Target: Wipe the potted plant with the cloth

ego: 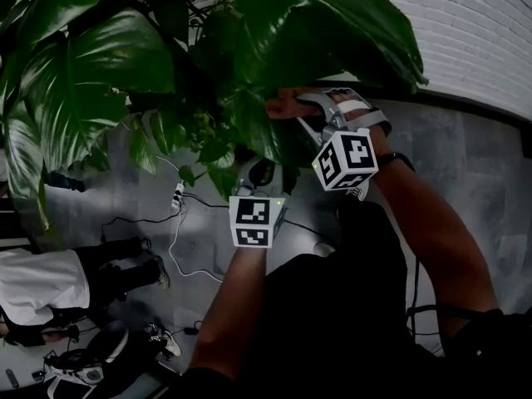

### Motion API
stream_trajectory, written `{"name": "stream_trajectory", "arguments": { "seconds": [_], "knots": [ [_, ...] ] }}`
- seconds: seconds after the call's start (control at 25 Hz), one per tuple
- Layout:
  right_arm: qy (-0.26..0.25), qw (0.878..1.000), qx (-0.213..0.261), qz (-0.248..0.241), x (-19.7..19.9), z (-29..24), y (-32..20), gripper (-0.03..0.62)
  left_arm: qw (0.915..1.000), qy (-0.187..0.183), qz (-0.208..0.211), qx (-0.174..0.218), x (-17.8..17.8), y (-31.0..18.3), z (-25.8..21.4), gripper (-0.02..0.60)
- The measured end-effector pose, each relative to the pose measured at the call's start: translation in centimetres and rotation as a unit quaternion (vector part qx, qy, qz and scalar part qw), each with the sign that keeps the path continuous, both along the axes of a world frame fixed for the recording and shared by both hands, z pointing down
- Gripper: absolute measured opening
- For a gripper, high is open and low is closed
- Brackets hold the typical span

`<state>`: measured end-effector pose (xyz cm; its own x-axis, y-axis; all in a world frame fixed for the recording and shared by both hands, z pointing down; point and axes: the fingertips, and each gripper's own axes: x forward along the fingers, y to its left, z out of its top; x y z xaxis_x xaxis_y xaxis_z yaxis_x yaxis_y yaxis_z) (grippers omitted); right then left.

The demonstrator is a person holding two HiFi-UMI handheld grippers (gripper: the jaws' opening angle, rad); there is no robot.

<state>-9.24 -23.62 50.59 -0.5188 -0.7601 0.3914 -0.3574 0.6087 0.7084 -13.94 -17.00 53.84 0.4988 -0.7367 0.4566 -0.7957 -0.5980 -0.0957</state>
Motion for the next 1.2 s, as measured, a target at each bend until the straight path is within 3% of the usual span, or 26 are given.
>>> {"name": "stream_trajectory", "arguments": {
  "seconds": [0.56,1.2],
  "knots": [
    [-0.045,0.996,-0.078,0.023,-0.3,6.2,2.4,0.063,1.0,-0.005,-0.007,-0.004,-1.5,0.7,0.6,0.017],
    [-0.093,0.982,-0.152,0.059,2.4,11.4,4.8,0.063,0.9998,-0.01,0.014,0.003,-0.3,0.6,0.4,0.017]
  ]
}}
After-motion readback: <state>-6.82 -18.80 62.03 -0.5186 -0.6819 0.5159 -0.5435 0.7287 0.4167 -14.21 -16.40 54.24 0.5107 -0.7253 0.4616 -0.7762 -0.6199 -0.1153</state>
